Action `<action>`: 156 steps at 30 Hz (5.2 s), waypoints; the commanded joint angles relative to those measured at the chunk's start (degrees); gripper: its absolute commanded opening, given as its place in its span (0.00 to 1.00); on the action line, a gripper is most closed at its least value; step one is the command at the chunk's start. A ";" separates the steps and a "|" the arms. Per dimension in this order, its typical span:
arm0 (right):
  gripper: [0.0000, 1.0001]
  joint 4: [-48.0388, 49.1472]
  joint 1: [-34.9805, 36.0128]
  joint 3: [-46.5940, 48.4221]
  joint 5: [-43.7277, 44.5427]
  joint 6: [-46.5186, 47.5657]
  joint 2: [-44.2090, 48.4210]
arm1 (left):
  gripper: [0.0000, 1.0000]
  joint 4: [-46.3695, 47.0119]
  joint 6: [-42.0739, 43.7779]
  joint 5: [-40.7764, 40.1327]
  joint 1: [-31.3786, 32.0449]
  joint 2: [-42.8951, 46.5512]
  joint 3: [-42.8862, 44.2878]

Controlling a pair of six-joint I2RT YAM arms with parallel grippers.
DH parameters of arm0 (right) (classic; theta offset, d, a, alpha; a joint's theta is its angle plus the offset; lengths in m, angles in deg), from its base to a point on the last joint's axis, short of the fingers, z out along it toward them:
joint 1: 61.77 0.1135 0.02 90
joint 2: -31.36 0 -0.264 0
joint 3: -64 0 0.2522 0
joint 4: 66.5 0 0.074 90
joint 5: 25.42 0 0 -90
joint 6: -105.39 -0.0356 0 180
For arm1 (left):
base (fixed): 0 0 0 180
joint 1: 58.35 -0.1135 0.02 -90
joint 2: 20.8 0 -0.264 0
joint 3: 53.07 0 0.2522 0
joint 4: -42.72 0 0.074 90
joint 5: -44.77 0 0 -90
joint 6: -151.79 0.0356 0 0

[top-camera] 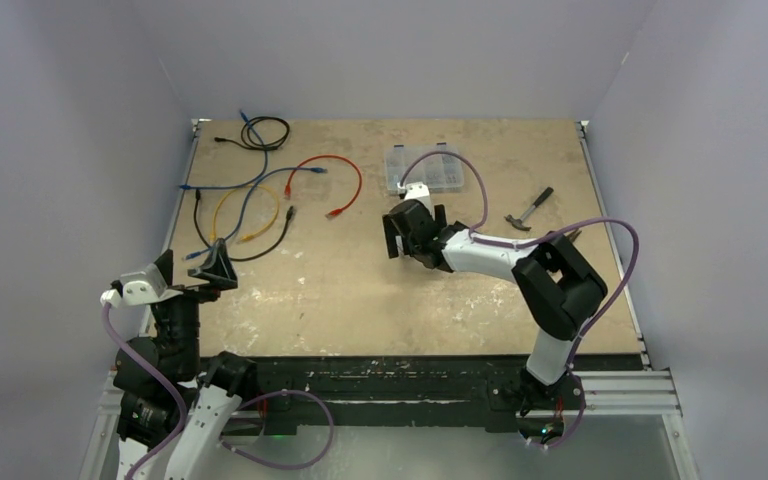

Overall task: Insert the plug into the switch port
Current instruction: Adjust the switch port at the center of the board, then pick up the connector from the center of the board.

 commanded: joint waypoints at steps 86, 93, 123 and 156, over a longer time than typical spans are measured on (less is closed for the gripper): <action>0.93 4.87 -9.95 -2.18 -17.04 14.84 0.58 | 0.00 1.04 4.06 20.86 -13.81 -97.30 31.00; 0.96 5.14 -9.95 -2.77 -15.35 14.49 2.30 | 0.00 -5.30 3.76 2.61 -13.84 -83.36 32.50; 0.97 13.53 -9.93 -8.74 -19.68 13.89 12.90 | 0.00 -14.83 7.85 10.31 -12.72 -69.23 49.89; 0.91 22.86 -9.61 -7.79 -46.61 -1.04 23.25 | 0.00 -1.68 12.96 44.59 5.90 -71.08 18.70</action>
